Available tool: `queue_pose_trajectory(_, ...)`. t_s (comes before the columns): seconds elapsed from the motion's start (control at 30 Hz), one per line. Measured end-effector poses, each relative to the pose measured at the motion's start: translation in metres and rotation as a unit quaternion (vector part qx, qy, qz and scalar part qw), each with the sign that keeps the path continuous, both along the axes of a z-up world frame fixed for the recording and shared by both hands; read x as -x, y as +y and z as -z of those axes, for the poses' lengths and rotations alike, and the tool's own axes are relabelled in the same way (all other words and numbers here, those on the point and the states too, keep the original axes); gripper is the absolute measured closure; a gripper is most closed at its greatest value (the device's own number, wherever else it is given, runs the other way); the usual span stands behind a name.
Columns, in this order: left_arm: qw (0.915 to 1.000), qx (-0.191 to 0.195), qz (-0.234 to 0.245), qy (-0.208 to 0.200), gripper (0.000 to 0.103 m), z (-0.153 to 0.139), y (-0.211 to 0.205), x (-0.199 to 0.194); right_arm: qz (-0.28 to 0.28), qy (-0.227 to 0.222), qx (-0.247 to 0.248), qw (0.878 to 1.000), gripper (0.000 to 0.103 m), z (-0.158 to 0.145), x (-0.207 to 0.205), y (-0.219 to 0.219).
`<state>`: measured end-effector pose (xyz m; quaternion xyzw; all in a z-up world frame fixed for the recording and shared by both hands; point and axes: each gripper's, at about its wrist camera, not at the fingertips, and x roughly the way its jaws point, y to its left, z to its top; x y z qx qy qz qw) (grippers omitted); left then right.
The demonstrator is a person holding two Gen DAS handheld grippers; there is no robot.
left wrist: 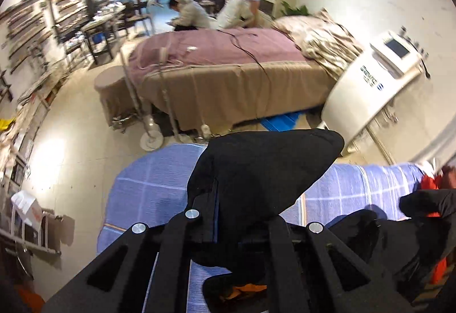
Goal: Fold large clothes
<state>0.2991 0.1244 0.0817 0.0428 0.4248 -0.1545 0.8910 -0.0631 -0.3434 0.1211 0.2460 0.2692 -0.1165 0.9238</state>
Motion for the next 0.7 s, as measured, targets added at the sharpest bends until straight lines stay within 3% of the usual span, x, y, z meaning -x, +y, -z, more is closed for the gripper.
queue_pose_trajectory(0.1, 0.9987, 0.026, -0.042, 0.006, 0.092, 0.004, 0.037, 0.024, 0.036, -0.011, 0.022, 0.999, 0.097, -0.008, 0.016, -0.028)
queue_pose_trajectory(0.17, 0.9975, -0.009, -0.058, 0.039, 0.081, 0.038, 0.043, 0.036, 0.050, 0.018, -0.006, 0.999, 0.095, 0.016, 0.015, -0.050)
queue_pose_trajectory(0.2, 0.9963, -0.027, -0.061, 0.055, 0.068, 0.064, 0.036, 0.050, 0.076, 0.038, -0.024, 0.996, 0.088, 0.042, 0.016, -0.066)
queue_pose_trajectory(0.23, 0.9942, -0.045, -0.058, 0.079, 0.041, 0.092, 0.033, 0.057, 0.090, 0.059, -0.038, 0.993, 0.075, 0.069, 0.015, -0.076)
queue_pose_trajectory(0.27, 0.9910, -0.067, -0.046, 0.107, 0.028, 0.128, 0.024, 0.066, 0.094, 0.085, -0.054, 0.990, 0.061, 0.098, 0.012, -0.082)
queue_pose_trajectory(0.3, 0.9880, -0.080, -0.045, 0.124, 0.017, 0.157, 0.015, 0.074, 0.115, 0.143, -0.075, 0.980, 0.037, 0.136, 0.007, -0.088)
queue_pose_trajectory(0.33, 0.9843, -0.082, -0.049, 0.148, 0.017, 0.181, 0.013, 0.084, 0.146, 0.205, -0.094, 0.963, 0.034, 0.172, 0.007, -0.091)
queue_pose_trajectory(0.47, 0.9635, -0.004, -0.122, 0.238, 0.017, 0.238, 0.034, 0.130, 0.165, 0.230, -0.230, 0.931, 0.034, 0.265, 0.043, -0.063)
queue_pose_trajectory(0.6, 0.9502, 0.038, -0.164, 0.262, 0.017, 0.251, 0.056, 0.165, 0.085, 0.274, -0.252, 0.924, 0.034, 0.304, 0.017, 0.008)
queue_pose_trajectory(0.7, 0.9488, 0.017, -0.190, 0.252, 0.017, 0.245, 0.081, 0.171, 0.005, 0.292, -0.265, 0.919, 0.034, 0.327, -0.003, 0.062)
